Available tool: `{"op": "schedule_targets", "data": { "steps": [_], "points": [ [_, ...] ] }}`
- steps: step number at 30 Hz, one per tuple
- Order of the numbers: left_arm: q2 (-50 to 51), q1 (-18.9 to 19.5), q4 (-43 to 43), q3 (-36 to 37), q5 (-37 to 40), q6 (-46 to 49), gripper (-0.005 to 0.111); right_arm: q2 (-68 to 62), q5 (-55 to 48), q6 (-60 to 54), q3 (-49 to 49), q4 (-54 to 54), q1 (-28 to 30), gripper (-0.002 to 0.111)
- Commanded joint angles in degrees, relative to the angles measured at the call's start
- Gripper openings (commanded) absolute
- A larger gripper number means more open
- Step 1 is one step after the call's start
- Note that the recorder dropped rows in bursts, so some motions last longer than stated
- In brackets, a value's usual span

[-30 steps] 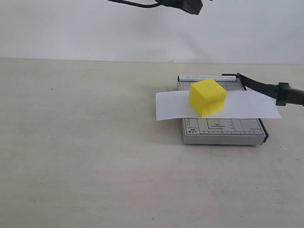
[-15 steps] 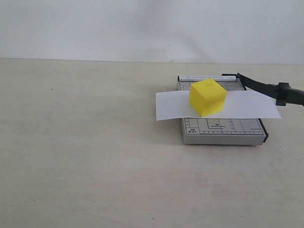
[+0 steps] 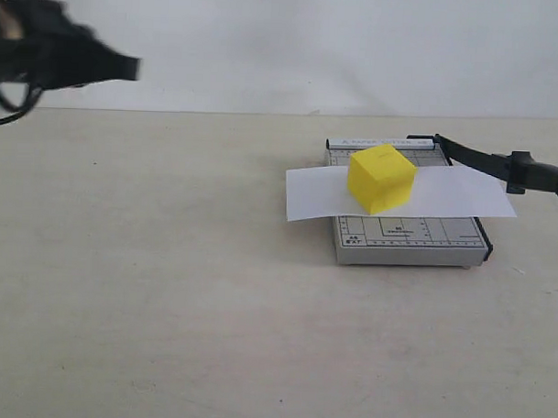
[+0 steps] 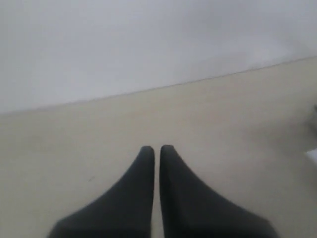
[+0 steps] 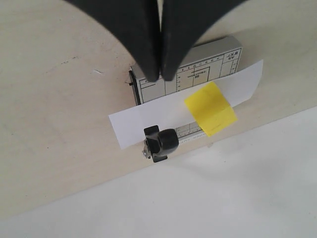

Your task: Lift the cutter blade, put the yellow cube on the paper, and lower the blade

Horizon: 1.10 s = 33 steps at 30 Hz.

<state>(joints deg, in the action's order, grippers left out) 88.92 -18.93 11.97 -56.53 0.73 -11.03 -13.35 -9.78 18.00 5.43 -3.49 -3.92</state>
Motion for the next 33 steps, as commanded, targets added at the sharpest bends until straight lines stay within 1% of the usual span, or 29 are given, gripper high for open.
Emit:
{"op": "schedule_targets", "data": {
  "steps": [1, 2, 3, 5, 7, 9, 12, 17, 19, 22, 25, 29, 31, 33],
  "points": [
    [-5.6, 16.8, -0.4, 7.9, -3.9, -4.3, 0.004, 0.1, 0.3, -0.4, -0.2, 0.3, -0.1, 0.000],
    [-6.7, 19.5, 0.3, 8.7, -3.8, -4.3, 0.004, 0.1, 0.3, -0.4, -0.2, 0.3, -0.1, 0.000],
    [-8.7, 23.3, 1.8, 9.7, -3.5, -4.3, 0.004, 0.1, 0.3, -0.4, -0.2, 0.3, -0.1, 0.000],
    [-11.8, 28.0, 4.5, 11.0, -2.7, -4.0, 0.004, 0.1, 0.3, -0.4, -0.2, 0.3, -0.1, 0.000],
    [-16.5, 31.5, 8.6, 12.5, -0.7, -3.5, 0.004, 0.1, 0.3, -0.4, -0.2, 0.3, -0.1, 0.000],
    [-22.1, 33.3, 12.9, 14.3, 0.7, -3.5, 0.004, 0.1, 0.3, -0.4, -0.2, 0.3, -0.1, 0.000],
    [-32.2, 33.7, 14.2, 17.2, 2.1, -3.7, 0.004, 0.1, 0.3, -0.4, -0.2, 0.3, -0.1, 0.000],
    [-50.7, 33.7, 8.5, 22.1, 2.9, -4.5, 0.004, 0.1, 0.3, -0.4, -0.2, 0.3, -0.1, 0.000],
    [-59.1, 33.7, 8.4, 24.1, 5.4, -4.4, 0.004, 0.1, 0.3, -0.4, -0.2, 0.3, -0.1, 0.000],
    [-70.1, 33.7, 8.4, 26.7, 12.4, -4.4, 0.004, 0.1, 0.3, -0.4, -0.2, 0.3, -0.1, 0.000],
    [-77.4, 33.7, 8.3, 29.7, 19.5, -4.5, 0.004, 0.1, 0.4, -0.4, -0.2, 0.3, -0.1, 0.000],
    [-82.2, 33.7, 8.3, 35.1, 27.0, -4.4, 0.004, 0.1, 0.4, -0.4, -0.2, 0.3, -0.1, 0.000],
    [-83.2, 33.7, 7.8, 38.7, 28.2, -4.7, 0.004, 0.1, 0.4, -0.4, -0.2, 0.3, -0.1, 0.000],
    [-83.4, 33.7, 6.6, 42.0, 25.5, -4.7, 0.004, 0.1, 0.4, -0.4, -0.2, 0.3, -0.1, 0.000]
  ]
}}
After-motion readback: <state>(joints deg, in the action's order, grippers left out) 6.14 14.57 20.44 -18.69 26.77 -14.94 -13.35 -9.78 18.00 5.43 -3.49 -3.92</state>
